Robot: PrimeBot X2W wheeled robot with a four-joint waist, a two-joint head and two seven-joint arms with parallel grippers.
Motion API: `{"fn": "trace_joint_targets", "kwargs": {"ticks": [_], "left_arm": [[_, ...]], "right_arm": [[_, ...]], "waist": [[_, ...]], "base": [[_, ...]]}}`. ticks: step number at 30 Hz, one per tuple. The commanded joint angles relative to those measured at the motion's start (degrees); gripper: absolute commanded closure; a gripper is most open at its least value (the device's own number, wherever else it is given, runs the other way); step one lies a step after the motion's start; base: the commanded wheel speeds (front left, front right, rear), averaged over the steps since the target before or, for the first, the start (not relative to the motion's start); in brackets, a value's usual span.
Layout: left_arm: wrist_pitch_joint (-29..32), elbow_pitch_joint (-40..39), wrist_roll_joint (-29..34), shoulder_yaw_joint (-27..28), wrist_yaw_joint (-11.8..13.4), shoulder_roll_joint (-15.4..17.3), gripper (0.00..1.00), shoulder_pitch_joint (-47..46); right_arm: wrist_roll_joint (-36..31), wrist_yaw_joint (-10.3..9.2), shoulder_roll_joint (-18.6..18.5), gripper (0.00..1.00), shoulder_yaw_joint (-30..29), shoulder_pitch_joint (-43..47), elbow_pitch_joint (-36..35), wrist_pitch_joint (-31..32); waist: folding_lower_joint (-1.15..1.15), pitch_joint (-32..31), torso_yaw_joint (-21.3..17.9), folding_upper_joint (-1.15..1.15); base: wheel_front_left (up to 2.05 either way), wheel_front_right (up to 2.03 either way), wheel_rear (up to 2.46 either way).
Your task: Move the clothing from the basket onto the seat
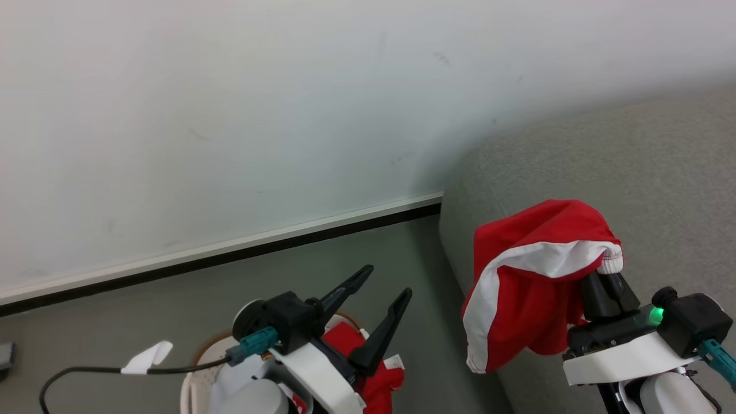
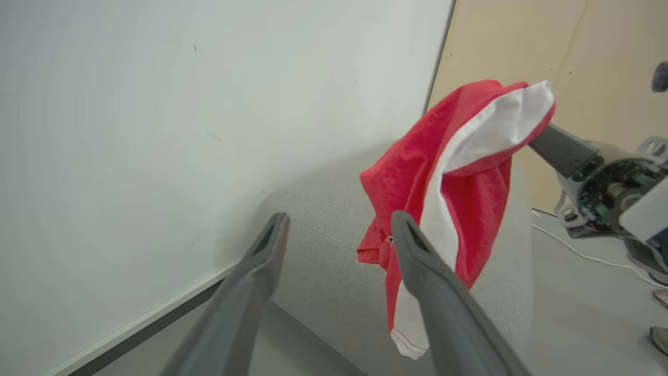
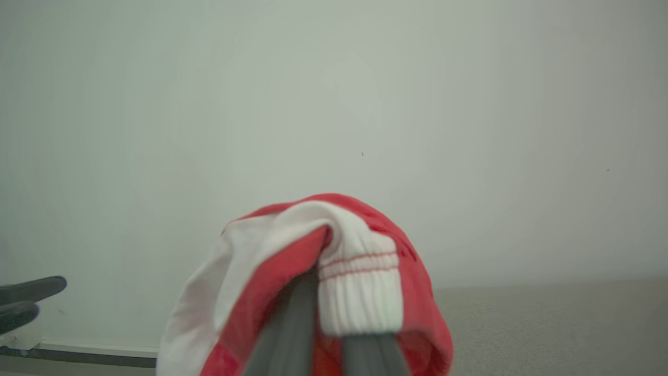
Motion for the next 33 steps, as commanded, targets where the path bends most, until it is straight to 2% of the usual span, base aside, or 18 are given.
{"fn": "trace_joint_targets", "kwargs": {"ticks": [1,10,16,24,29,33], "left_arm": [[-0.4,-0.2,0.8,0.1,-0.2,0.3,0.0,0.8],[-0.3,-0.6,4.2,1.6,-0.9,-0.2,0.0,1.7],[-0.3,-0.3,5.9,2.5,-1.6,-0.6,0.0,2.1],[-0.3,-0.9,7.7,3.1,-3.1,0.2,0.0,1.6],[-0.3,-2.8,8.6,3.1,-3.9,2.6,0.0,0.5],[0.2,-5.1,8.8,3.3,-4.6,5.5,0.0,-0.5]], "right_arm": [[-0.6,-0.12,-0.2,1.0,-0.3,0.6,-0.6,0.0],[-0.7,-0.12,0.3,1.0,-1.5,2.5,-3.3,0.0],[-0.6,-0.12,0.2,1.0,-1.7,2.9,-4.5,0.0],[-1.0,-0.12,0.6,1.0,-2.8,0.1,-5.4,0.0],[-0.7,-0.12,0.0,1.0,-4.9,-4.4,-4.5,0.0],[-1.3,-0.12,-0.7,1.0,-9.1,-9.5,-2.7,0.0]], "waist": [[0.0,0.6,-2.3,0.0],[0.0,1.3,-9.0,0.0],[0.0,2.2,-10.7,0.0],[0.0,5.6,-10.3,0.0],[0.0,10.3,-8.5,0.0],[0.0,15.1,-6.5,0.0]], "base": [[0.0,0.0,0.0],[0.0,0.0,0.0],[0.0,0.0,0.0],[0.0,0.0,0.0],[0.0,0.0,0.0],[0.0,0.0,0.0]]}}
